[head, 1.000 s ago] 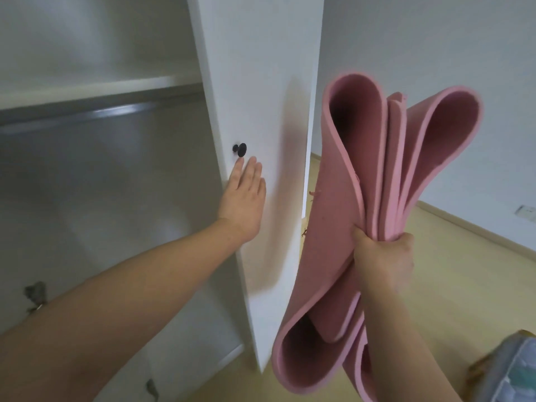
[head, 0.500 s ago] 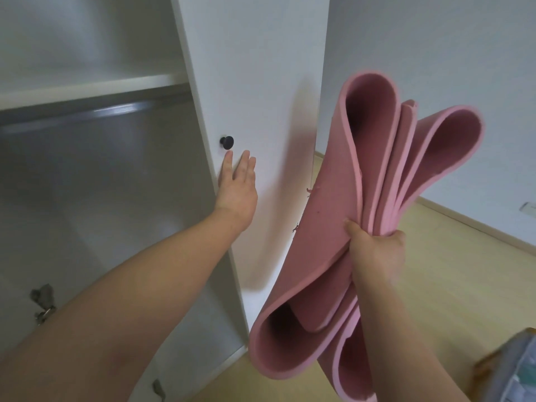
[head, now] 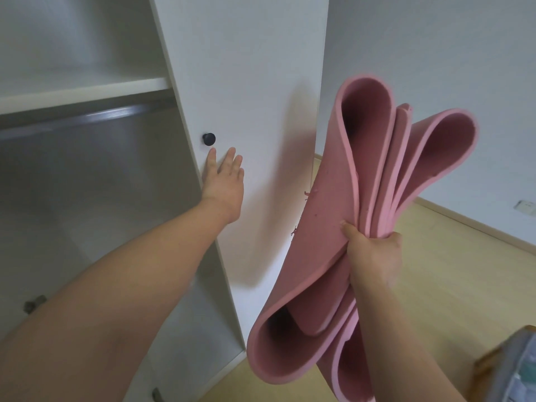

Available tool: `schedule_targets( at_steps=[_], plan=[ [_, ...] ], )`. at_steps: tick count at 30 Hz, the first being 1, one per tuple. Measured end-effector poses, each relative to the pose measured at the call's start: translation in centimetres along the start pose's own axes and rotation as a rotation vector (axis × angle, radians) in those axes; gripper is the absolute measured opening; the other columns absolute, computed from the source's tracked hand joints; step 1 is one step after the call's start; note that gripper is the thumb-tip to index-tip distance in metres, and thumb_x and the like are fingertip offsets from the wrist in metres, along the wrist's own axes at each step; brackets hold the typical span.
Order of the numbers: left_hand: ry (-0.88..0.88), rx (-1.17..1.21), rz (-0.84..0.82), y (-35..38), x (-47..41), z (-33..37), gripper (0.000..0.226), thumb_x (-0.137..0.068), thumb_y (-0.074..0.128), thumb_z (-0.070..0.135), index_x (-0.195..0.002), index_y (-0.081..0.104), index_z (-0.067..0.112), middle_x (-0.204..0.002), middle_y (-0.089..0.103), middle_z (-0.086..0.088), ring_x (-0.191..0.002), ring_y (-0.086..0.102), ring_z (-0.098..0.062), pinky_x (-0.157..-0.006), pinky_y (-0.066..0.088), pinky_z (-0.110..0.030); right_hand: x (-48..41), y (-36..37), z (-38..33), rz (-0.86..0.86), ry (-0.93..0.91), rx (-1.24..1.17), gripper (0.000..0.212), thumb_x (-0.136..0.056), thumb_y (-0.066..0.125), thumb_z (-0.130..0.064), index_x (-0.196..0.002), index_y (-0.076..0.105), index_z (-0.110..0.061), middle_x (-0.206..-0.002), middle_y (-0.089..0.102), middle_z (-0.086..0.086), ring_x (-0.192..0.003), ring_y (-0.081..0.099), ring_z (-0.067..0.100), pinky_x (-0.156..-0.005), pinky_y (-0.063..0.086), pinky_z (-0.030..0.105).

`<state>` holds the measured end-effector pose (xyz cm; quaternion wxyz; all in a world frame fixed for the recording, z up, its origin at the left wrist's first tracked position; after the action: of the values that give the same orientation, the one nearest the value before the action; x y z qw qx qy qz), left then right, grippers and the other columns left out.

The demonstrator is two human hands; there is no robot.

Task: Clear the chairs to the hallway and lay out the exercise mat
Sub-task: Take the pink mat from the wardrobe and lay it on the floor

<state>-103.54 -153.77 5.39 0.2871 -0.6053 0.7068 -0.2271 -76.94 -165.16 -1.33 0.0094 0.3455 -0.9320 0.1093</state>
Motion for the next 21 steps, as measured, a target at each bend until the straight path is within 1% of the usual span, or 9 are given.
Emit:
schedule_targets(
  at_steps=[2, 4, 7, 10, 16, 21],
  plan=[
    [0.003, 0.019, -0.008, 0.3, -0.3, -0.3, 0.087, -0.086, 0.045, 0.03, -0.162, 0.006, 0.011, -0.17, -0.009, -0.012, -0.153, -0.021, -0.038, -0.115, -0.01, -0.071, 0.0, 0.1, 0.0, 0.002, -0.004, 0.009, 0.068, -0.058, 0.082, -0.058, -0.104, 0.048, -0.02, -0.085, 0.055, -0.012, -0.075, 0.06, 0.02, -0.072, 0.051, 0.039],
    [0.008, 0.036, -0.011, 0.6, -0.6, -0.5, 0.087, -0.086, 0.045, 0.03, -0.162, 0.007, 0.012, -0.17, -0.009, -0.011, -0.153, -0.021, -0.037, -0.116, -0.009, -0.07, -0.1, 0.2, -0.1, 0.003, -0.001, 0.019, 0.069, -0.057, 0.082, -0.059, -0.104, 0.048, -0.021, -0.086, 0.056, -0.012, -0.078, 0.062, 0.023, -0.074, 0.053, 0.042],
    [0.007, 0.074, -0.019, 1.0, -1.0, -0.7, 0.087, -0.086, 0.045, 0.028, -0.162, 0.006, 0.012, -0.17, -0.011, -0.011, -0.153, -0.023, -0.036, -0.117, -0.007, -0.07, -0.3, 0.3, -0.2, 0.002, 0.012, 0.018, 0.071, -0.055, 0.081, -0.06, -0.104, 0.049, -0.021, -0.088, 0.058, -0.009, -0.079, 0.063, 0.023, -0.078, 0.057, 0.046],
    [0.009, 0.099, -0.024, 1.3, -1.3, -0.7, 0.088, -0.086, 0.045, 0.028, -0.162, 0.005, 0.013, -0.17, -0.012, -0.01, -0.152, -0.025, -0.036, -0.116, -0.007, -0.07, -0.3, 0.5, -0.2, 0.007, 0.014, 0.006, 0.073, -0.053, 0.081, -0.061, -0.104, 0.049, -0.021, -0.089, 0.06, -0.008, -0.078, 0.063, 0.022, -0.079, 0.058, 0.048],
    [0.019, 0.098, -0.01, 1.6, -1.5, -0.7, 0.089, -0.084, 0.045, 0.03, -0.162, 0.006, 0.014, -0.17, -0.012, -0.01, -0.152, -0.026, -0.036, -0.116, -0.008, -0.07, -0.4, 0.7, -0.4, 0.011, 0.02, -0.02, 0.079, -0.049, 0.081, -0.064, -0.106, 0.051, -0.019, -0.092, 0.062, -0.005, -0.08, 0.065, 0.024, -0.078, 0.059, 0.047],
    [0.043, 0.159, 0.001, 1.7, -1.3, -1.1, 0.089, -0.084, 0.043, 0.03, -0.163, 0.004, 0.018, -0.17, -0.012, -0.007, -0.152, -0.027, -0.034, -0.116, -0.014, -0.068, -0.4, 0.4, -0.4, 0.005, 0.018, -0.051, 0.078, -0.049, 0.081, -0.063, -0.106, 0.052, -0.019, -0.089, 0.061, -0.009, -0.076, 0.063, 0.018, -0.073, 0.056, 0.041]
  ],
)
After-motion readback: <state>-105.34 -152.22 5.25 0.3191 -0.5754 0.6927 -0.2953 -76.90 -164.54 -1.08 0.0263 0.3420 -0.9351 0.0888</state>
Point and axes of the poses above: each hand's wrist, its own x-axis away from the middle knuckle, its own y-axis out of the palm, z = x × y, the point moved 1 cm from there along -x, towards the middle knuckle
